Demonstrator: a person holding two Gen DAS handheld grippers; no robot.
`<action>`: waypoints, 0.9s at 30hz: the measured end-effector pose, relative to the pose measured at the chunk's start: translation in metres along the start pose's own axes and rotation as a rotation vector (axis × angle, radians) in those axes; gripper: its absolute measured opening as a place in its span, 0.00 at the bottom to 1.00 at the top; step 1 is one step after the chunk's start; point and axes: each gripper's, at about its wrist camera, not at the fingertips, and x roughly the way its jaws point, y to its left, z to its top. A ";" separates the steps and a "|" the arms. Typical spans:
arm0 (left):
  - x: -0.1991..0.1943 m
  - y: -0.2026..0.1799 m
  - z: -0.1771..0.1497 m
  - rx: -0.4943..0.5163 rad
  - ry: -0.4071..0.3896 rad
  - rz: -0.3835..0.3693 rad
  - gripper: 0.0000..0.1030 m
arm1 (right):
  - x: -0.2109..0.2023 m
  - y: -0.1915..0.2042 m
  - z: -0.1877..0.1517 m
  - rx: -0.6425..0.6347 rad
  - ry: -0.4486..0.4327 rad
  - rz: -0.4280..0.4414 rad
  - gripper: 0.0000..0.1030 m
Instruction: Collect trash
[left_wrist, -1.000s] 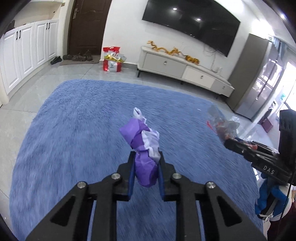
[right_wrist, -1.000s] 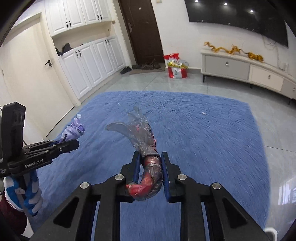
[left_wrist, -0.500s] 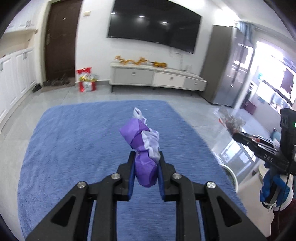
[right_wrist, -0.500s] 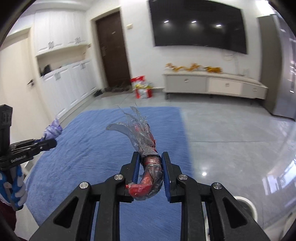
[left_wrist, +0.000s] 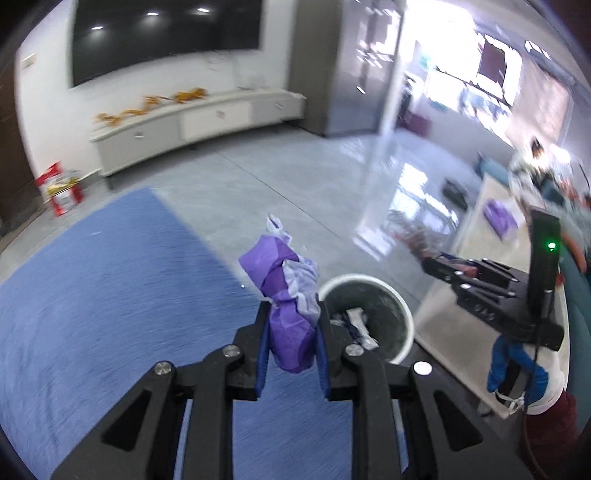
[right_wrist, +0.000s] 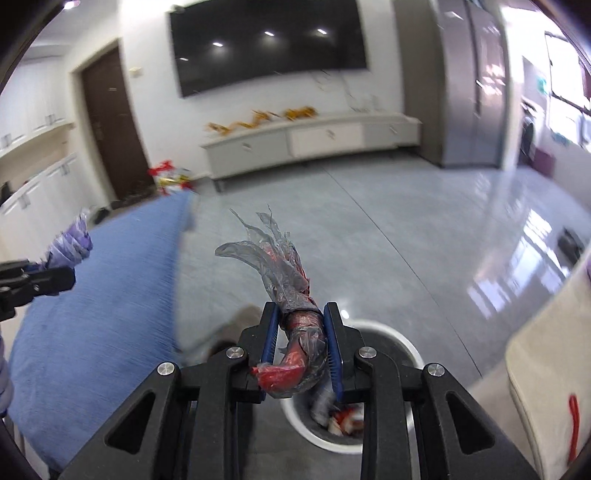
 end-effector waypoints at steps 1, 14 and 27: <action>0.013 -0.011 0.005 0.013 0.023 -0.018 0.22 | 0.007 -0.014 -0.006 0.030 0.020 -0.004 0.25; 0.159 -0.096 0.044 0.074 0.202 -0.154 0.31 | 0.089 -0.081 -0.046 0.199 0.168 -0.034 0.38; 0.140 -0.073 0.043 0.018 0.152 -0.141 0.51 | 0.088 -0.099 -0.054 0.229 0.188 -0.076 0.55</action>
